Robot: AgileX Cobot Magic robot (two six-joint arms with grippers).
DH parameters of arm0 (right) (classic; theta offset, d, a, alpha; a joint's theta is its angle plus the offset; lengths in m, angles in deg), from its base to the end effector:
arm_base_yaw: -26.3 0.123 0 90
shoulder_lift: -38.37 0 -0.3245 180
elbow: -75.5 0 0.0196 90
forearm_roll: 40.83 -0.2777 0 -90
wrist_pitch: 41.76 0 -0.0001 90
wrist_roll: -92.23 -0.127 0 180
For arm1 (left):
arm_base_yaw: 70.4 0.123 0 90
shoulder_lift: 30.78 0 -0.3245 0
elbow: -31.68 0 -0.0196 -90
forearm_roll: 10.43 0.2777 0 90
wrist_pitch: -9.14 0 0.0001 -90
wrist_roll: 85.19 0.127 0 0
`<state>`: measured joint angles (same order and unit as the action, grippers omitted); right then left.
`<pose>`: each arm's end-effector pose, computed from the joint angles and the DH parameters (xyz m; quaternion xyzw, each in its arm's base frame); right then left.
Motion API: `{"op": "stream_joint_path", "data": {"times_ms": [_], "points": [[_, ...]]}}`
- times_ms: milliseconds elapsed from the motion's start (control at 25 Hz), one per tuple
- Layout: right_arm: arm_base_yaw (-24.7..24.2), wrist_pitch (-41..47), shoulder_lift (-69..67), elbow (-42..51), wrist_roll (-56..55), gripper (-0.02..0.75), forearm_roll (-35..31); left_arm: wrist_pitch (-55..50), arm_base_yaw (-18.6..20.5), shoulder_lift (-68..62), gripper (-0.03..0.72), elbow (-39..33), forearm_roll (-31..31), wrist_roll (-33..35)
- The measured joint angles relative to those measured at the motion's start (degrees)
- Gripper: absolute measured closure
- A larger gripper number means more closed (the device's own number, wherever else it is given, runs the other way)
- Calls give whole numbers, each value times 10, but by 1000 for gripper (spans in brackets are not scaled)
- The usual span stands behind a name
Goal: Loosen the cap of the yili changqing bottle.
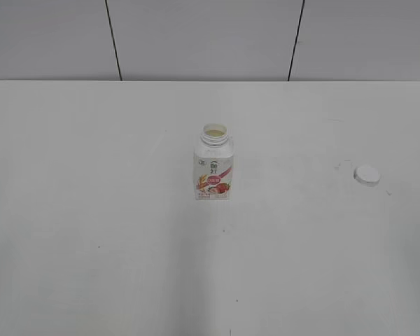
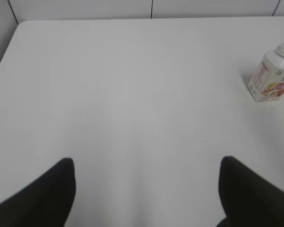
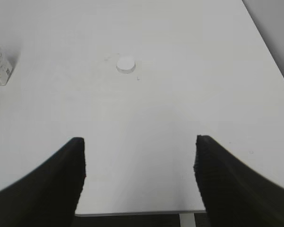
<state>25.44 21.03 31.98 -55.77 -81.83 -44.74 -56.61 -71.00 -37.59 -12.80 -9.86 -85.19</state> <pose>0.0063 0.0076 0.2747 -0.0402 0.8553 0.0034 0.5165 -0.0047 0.0012 0.2926 0.0038 0.8528 0.0022 0.5222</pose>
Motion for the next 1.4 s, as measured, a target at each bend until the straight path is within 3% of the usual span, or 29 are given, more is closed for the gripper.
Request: {"op": "stream_joint_path", "data": {"times_ms": [200, 760, 1400], "points": [[0, -1, 0, 0, 0, 172, 0, -23, 0, 4, 123, -10, -1, 17], [0, -1, 0, 0, 0, 172, 0, 49, -1, 4, 133, -38, -24, 24], [0, -1, 0, 0, 0, 172, 0, 49, -47, 4, 144, -38, -33, 24]]}}
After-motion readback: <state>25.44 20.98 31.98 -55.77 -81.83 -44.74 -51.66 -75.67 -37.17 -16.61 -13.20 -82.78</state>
